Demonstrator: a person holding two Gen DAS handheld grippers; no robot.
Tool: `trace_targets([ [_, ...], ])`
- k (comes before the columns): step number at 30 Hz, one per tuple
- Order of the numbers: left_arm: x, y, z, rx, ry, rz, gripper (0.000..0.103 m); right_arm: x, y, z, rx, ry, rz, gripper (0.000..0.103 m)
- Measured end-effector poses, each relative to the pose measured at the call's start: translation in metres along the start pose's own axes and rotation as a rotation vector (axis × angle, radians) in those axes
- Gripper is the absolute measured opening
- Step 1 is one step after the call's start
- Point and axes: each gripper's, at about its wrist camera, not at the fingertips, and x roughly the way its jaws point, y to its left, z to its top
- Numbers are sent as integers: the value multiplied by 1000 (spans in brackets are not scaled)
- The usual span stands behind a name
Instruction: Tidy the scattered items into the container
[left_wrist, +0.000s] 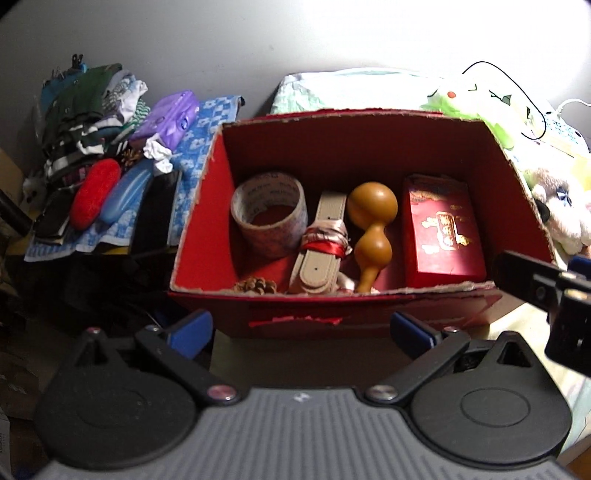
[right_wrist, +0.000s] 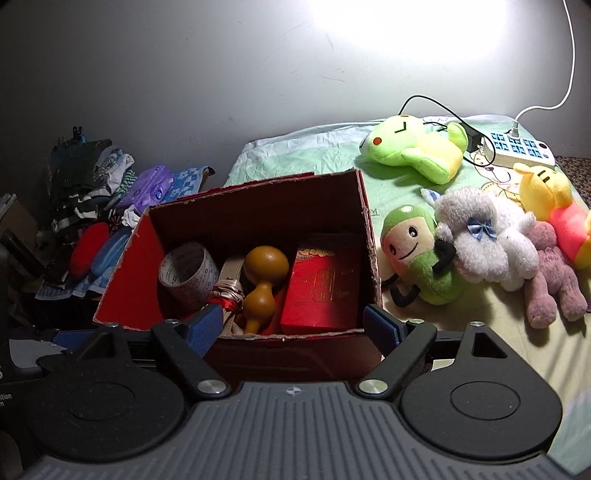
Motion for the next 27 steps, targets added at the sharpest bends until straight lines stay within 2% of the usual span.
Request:
trace_targets([
  [4,13,5,-11,-9,55,-18,102,2,1,-13,12,36,-21,86],
  [7,22,8,-18,-19,96,-15,102,9,4,-21,6,95,-29,86],
  [10,24,8,-23,-21,112,-4,102,18,7,-26,-2,157,-30,86],
  [14,29,7,-28,-28,137,4,102,24,6,-26,1,194,-35,86],
  [20,31,3,-28,-31,130,12,102,31,-2,-32,29,239,-59,86],
  [27,27,8,-19,-31,89,26,102,31,3,-24,1,211,-70,86],
])
